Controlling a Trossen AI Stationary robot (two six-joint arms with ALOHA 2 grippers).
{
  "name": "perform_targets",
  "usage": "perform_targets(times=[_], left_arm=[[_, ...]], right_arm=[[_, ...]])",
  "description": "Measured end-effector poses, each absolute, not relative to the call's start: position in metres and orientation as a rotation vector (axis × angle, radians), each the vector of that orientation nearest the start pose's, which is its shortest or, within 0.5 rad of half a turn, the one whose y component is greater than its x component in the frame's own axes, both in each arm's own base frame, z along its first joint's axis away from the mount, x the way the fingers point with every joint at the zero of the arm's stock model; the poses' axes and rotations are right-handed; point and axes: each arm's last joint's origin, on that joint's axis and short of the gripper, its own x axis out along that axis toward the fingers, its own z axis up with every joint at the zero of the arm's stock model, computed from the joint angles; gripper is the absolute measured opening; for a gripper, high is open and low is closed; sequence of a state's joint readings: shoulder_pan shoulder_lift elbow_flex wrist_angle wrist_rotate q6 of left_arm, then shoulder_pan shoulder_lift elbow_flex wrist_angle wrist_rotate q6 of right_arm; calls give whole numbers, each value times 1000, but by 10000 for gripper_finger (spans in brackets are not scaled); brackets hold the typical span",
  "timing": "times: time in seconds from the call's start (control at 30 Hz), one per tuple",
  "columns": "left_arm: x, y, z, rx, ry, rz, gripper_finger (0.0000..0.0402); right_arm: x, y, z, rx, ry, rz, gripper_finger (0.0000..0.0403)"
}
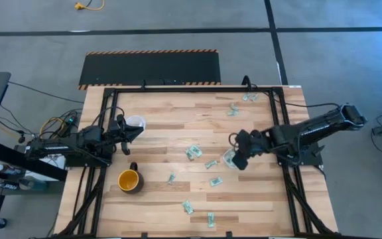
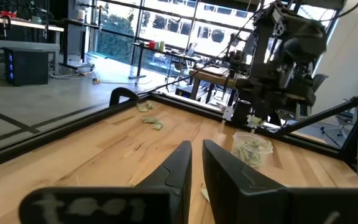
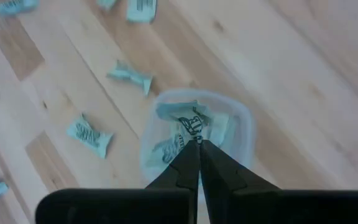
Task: Pick and place Stevia / Truvia into bins
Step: Put the white stevia packet into the square transparent container
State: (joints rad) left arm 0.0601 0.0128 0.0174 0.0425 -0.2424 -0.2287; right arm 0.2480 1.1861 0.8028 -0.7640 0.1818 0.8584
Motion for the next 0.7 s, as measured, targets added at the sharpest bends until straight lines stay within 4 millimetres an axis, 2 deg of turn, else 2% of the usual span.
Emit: perform_targets(times=[0.17, 0.37, 0.7], left_arm=[[96, 13, 172, -231, -81, 296, 27], [96, 13, 172, -231, -81, 296, 27], [96, 13, 172, -231, -81, 296, 27]], right_arm=[[210, 58, 211, 515, 1117, -440, 4], [217, 60, 196, 491, 1175, -477, 6], [219, 58, 194, 489, 1175, -480, 36]])
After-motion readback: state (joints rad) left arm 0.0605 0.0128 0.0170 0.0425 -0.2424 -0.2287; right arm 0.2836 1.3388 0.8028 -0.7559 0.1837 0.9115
